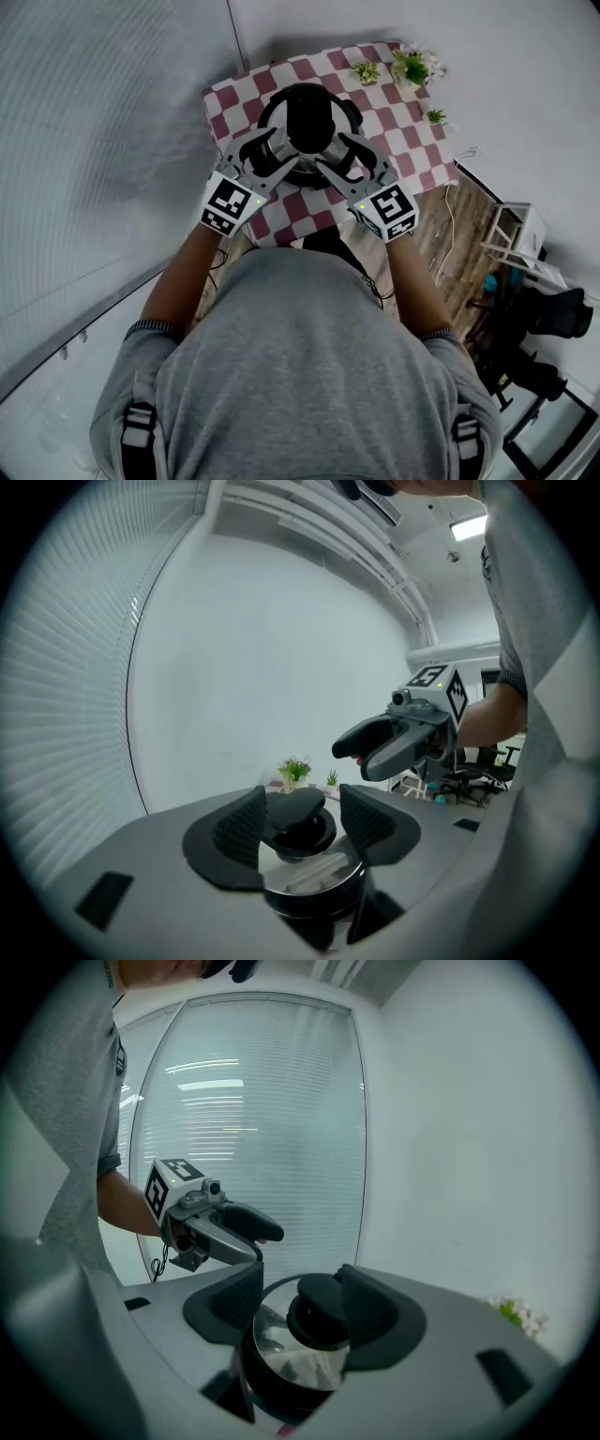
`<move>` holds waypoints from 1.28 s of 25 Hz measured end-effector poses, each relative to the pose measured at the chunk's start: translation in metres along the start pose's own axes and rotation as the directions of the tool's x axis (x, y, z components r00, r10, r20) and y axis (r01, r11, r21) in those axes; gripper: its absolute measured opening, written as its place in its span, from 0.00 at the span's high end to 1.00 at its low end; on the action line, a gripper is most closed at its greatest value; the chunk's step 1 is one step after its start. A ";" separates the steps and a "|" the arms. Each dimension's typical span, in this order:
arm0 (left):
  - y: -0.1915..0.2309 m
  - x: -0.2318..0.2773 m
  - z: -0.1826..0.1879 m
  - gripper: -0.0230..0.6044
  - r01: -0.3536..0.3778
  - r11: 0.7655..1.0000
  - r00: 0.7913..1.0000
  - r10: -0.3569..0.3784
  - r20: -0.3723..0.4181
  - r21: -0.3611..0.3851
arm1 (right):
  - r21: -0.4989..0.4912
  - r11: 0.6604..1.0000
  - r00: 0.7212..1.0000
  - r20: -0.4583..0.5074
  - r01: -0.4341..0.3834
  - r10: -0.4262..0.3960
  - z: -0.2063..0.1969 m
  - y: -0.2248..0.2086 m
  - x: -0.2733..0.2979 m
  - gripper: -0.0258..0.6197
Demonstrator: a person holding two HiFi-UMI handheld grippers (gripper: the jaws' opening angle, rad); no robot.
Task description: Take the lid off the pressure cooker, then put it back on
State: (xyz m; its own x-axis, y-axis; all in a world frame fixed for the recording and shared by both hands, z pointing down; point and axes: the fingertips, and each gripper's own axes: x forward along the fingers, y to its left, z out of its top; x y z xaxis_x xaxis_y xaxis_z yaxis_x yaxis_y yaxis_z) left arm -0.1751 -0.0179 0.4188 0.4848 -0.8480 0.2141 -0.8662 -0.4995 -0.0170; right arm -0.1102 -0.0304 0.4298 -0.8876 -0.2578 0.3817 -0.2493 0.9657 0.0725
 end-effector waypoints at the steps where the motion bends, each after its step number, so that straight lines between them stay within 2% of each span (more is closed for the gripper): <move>1: 0.001 0.005 -0.002 0.54 0.004 1.000 1.000 -0.004 -0.020 0.012 | -0.004 1.000 1.000 -0.010 -0.013 0.013 -0.001 -0.004 0.003 0.53; 6: -0.002 0.029 -0.015 0.50 0.049 0.997 0.989 -0.039 -0.140 0.066 | -0.050 0.995 0.993 -0.077 -0.092 0.088 -0.009 -0.022 0.017 0.53; 11: -0.007 0.047 -0.029 0.49 0.101 0.987 0.964 -0.066 -0.256 0.123 | -0.098 0.977 0.972 -0.165 -0.187 0.170 -0.017 -0.029 0.030 0.52; 15: -0.003 0.056 -0.035 0.48 0.136 0.971 0.936 -0.061 -0.347 0.196 | -0.132 0.954 0.942 -0.245 -0.269 0.231 -0.026 -0.029 0.037 0.50; 17: -0.003 0.059 -0.041 0.48 0.180 0.959 0.909 -0.078 -0.409 0.219 | -0.125 0.941 0.917 -0.296 -0.315 0.268 -0.034 -0.027 0.041 0.49; 21: -0.005 0.066 -0.056 0.46 0.290 0.921 0.837 -0.111 -0.536 0.261 | -0.128 0.925 0.882 -0.374 -0.357 0.288 -0.045 -0.028 0.048 0.47; 29: 0.002 0.080 -0.071 0.45 0.408 0.878 0.740 -0.157 -0.654 0.250 | -0.159 0.887 0.805 -0.511 -0.434 0.302 -0.064 -0.031 0.064 0.45; 32: 0.004 0.086 -0.072 0.45 0.433 0.870 0.714 -0.170 -0.679 0.237 | -0.167 0.866 0.776 -0.546 -0.471 0.316 -0.068 -0.029 0.070 0.45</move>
State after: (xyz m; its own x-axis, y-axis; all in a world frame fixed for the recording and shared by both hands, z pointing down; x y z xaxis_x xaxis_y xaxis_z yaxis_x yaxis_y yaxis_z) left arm -0.1462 -0.0798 0.5078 0.4113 -0.4000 0.8190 -0.5148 -0.8435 -0.1534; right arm -0.1391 -0.0748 0.5167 -0.5558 0.1225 0.8223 0.2670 0.9630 0.0370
